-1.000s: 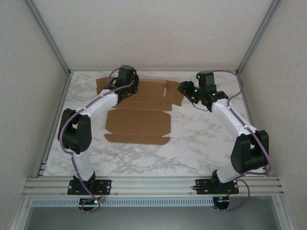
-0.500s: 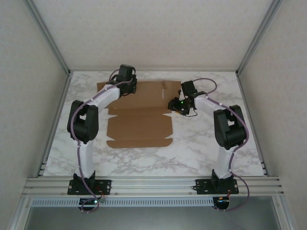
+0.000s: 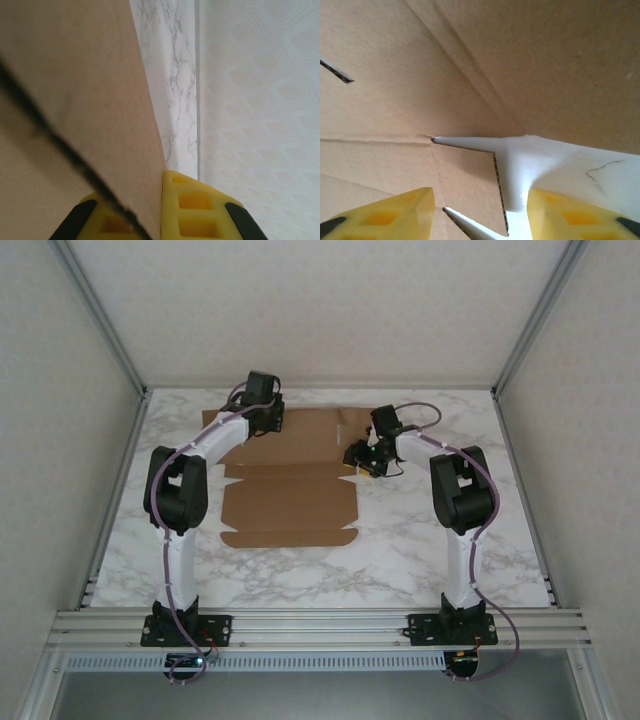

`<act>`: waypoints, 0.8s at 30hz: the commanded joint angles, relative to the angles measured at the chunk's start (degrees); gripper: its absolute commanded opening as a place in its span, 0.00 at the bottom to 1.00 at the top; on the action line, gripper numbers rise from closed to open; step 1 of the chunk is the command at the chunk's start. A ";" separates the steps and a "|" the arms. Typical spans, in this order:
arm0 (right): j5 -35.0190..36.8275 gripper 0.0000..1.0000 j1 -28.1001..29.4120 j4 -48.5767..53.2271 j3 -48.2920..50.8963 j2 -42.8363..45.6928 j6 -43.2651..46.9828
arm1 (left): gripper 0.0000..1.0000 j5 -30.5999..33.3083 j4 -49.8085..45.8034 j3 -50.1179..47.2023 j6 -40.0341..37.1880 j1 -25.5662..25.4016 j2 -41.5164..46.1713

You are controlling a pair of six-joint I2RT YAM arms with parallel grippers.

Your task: Fold the paper box

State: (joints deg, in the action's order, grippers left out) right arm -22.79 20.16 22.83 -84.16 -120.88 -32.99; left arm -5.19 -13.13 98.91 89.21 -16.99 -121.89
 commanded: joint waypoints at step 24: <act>-11.90 0.49 4.39 -11.29 0.61 0.48 -7.82 | 0.00 -1.71 3.61 -5.23 0.97 0.52 4.58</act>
State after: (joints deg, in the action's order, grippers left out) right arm -34.30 23.31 10.35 -81.14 -119.74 -41.71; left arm -6.50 -10.13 94.59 89.45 -16.29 -119.81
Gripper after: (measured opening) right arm 0.491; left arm 0.058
